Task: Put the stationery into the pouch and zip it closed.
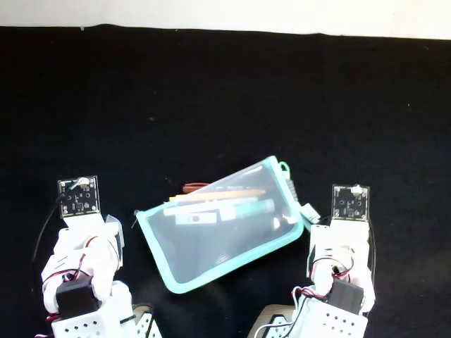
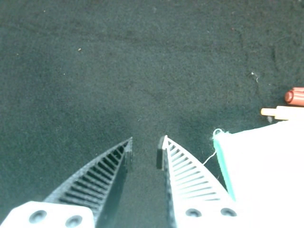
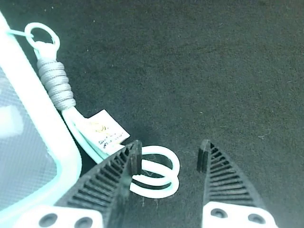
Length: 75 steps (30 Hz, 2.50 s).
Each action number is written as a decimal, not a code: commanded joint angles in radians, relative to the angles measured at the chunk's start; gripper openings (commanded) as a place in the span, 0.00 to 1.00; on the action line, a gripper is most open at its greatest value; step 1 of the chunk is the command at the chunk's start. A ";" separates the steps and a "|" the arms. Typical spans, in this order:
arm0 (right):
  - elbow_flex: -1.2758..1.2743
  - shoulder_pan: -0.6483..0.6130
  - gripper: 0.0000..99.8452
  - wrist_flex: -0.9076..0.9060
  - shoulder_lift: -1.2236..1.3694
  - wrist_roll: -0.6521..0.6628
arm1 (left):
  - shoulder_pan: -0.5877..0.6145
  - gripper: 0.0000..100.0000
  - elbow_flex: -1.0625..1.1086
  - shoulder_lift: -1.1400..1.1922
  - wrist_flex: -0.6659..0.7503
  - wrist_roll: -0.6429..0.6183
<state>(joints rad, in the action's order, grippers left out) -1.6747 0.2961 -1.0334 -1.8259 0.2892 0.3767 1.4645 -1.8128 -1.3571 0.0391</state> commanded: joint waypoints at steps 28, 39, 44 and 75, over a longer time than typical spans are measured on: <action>0.458 -0.065 0.21 -0.361 0.104 -0.061 | -0.012 0.12 -0.133 0.013 -0.029 -0.011; 0.702 -0.065 0.21 -0.535 0.104 -0.057 | -0.013 0.12 -0.328 0.015 -0.092 -0.008; 0.875 -0.065 0.21 -0.572 0.183 -0.063 | -0.013 0.12 -0.470 0.079 -0.094 -0.008; 1.247 -0.065 0.21 -0.429 1.029 -0.063 | -0.153 0.27 -0.865 0.783 -0.124 0.123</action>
<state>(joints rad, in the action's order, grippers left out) -0.4519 0.2440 -1.4830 -0.8761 0.2371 0.2309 0.5961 -1.0886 -1.4753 0.1527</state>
